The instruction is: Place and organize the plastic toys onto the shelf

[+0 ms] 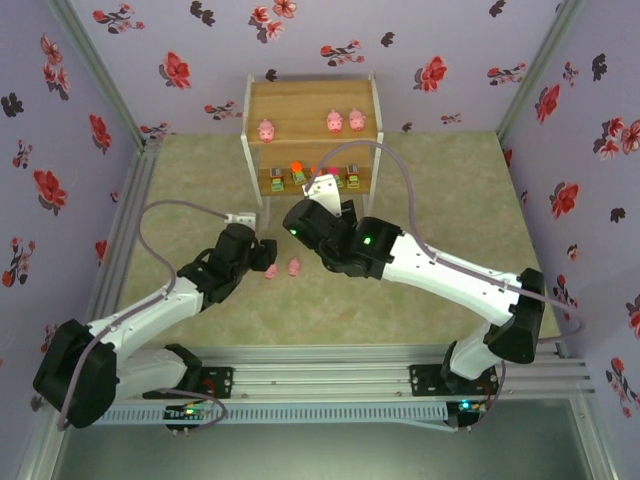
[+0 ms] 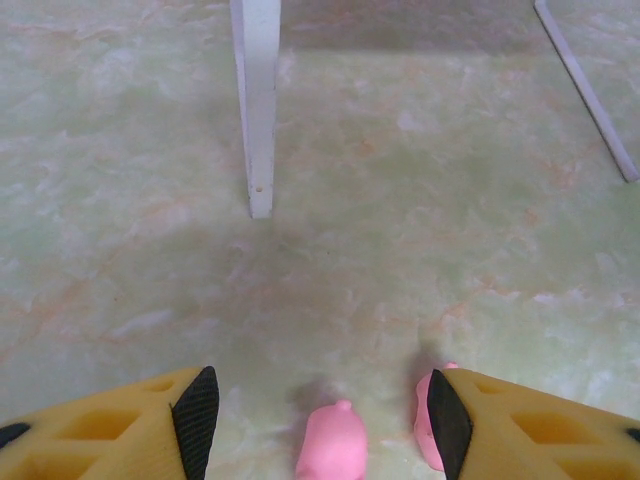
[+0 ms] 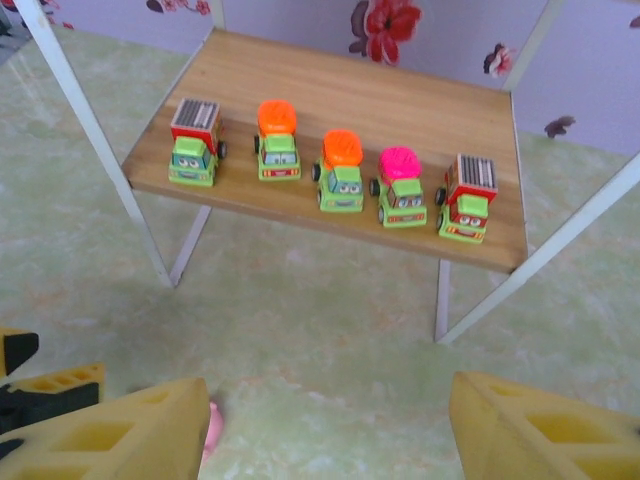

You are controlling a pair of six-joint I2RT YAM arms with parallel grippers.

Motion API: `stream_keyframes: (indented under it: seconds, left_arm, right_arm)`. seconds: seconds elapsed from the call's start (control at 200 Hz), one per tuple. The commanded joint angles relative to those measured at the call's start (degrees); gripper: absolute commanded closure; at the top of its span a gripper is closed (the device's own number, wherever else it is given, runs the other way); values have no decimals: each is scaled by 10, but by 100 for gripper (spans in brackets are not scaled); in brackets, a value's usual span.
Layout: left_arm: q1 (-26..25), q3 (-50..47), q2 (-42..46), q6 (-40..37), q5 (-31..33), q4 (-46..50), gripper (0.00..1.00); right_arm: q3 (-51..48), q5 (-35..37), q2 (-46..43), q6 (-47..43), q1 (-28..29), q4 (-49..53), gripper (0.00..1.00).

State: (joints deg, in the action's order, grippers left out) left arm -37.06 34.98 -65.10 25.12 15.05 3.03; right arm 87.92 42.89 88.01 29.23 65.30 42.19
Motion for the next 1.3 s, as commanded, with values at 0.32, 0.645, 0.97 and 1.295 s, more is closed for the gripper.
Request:
stream_keyframes:
  seconds: [0.32, 0.645, 0.97, 1.295]
  left_arm:
    - [6, -29, 61, -8, 7, -30, 36]
    - [9, -28, 66, -4, 32, -17, 36]
    - [27, -22, 52, 13, 59, 9, 36]
    - [52, -16, 31, 31, 61, 29, 36]
  right_arm:
    - [-78, -45, 16, 90, 6, -66, 47]
    - [-116, -109, 87, 146, 7, -133, 47]
    - [-106, -148, 169, 188, 7, -158, 48]
    - [-93, -160, 240, 224, 8, -167, 47]
